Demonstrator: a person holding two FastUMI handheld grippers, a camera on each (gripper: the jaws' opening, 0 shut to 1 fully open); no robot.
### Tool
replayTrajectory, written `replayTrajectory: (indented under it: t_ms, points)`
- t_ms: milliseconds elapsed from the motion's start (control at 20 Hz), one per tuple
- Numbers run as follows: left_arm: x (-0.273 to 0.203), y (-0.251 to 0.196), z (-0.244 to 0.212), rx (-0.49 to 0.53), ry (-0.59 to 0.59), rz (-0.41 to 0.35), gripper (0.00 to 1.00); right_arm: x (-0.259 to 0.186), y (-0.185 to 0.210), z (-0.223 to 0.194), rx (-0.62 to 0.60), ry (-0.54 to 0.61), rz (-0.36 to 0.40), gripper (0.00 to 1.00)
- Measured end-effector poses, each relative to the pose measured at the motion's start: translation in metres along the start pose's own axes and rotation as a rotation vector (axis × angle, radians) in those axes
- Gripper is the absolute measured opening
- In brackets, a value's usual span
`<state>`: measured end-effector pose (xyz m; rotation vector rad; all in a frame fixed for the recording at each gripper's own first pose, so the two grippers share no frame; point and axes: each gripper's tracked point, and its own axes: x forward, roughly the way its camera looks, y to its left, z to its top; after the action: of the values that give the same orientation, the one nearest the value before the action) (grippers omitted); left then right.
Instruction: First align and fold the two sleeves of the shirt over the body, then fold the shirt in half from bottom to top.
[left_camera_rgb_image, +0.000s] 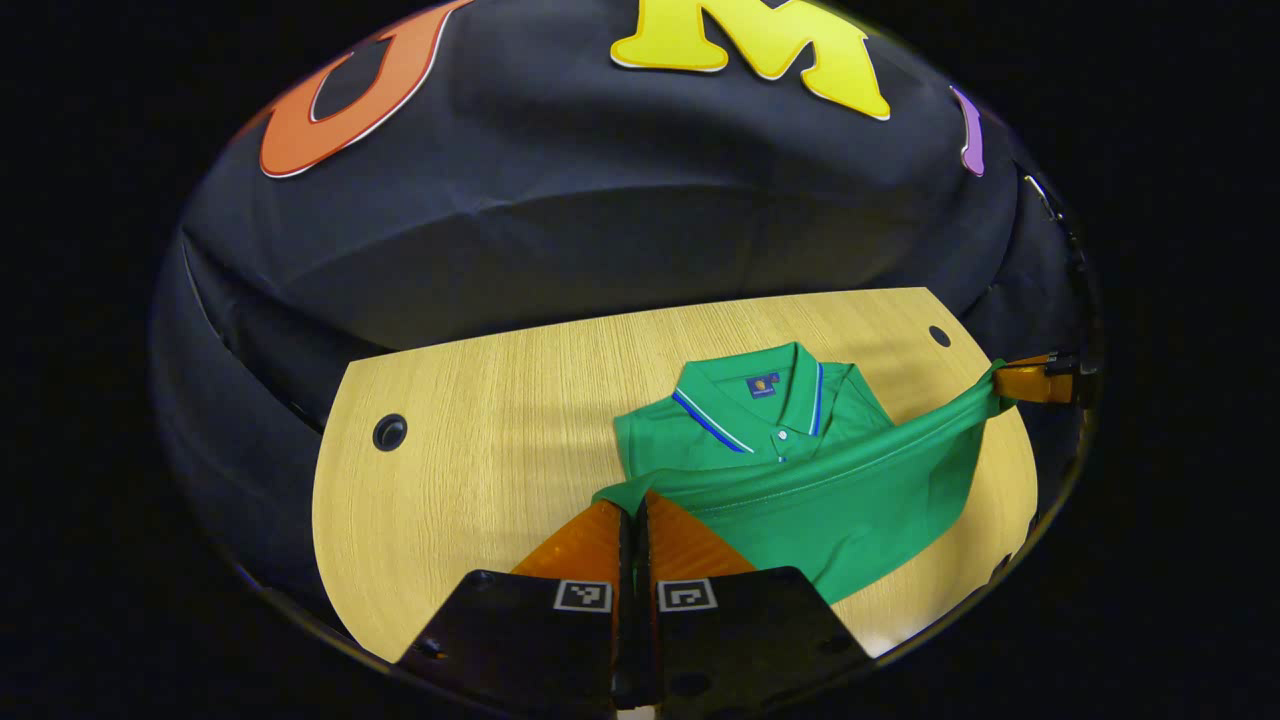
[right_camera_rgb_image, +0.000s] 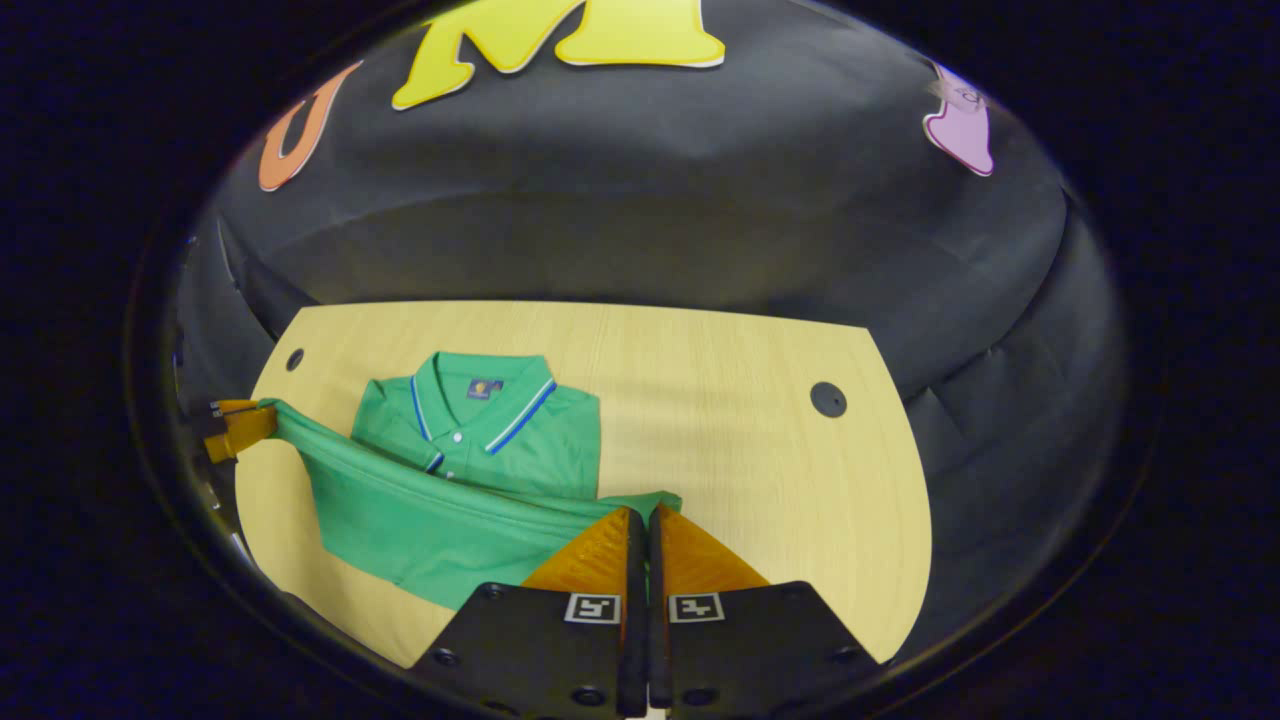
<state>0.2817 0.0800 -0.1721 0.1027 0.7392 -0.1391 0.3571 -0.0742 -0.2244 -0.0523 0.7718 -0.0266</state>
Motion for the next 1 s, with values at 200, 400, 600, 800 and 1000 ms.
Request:
replayTrajectory:
  t_ms: [200,400,600,800,1000]
  points:
    - [0.036,0.007,0.014,0.001,-0.021,0.02,0.03,0.04,0.006,0.031,0.008,-0.063,-0.007,0.03]
    - [0.075,0.017,0.019,-0.018,-0.043,0.033,0.03,0.085,0.012,0.044,0.014,-0.106,-0.01,0.0]
    - [0.111,0.025,0.01,-0.017,-0.046,0.041,0.03,0.133,0.02,0.04,0.036,-0.1,0.007,0.03]
    - [0.13,0.024,0.009,-0.007,-0.063,0.035,0.03,0.154,0.022,0.033,0.024,-0.086,-0.01,0.03]
    - [0.139,0.025,0.01,0.012,-0.072,0.045,0.02,0.163,0.021,0.03,0.016,-0.081,-0.022,0.05]
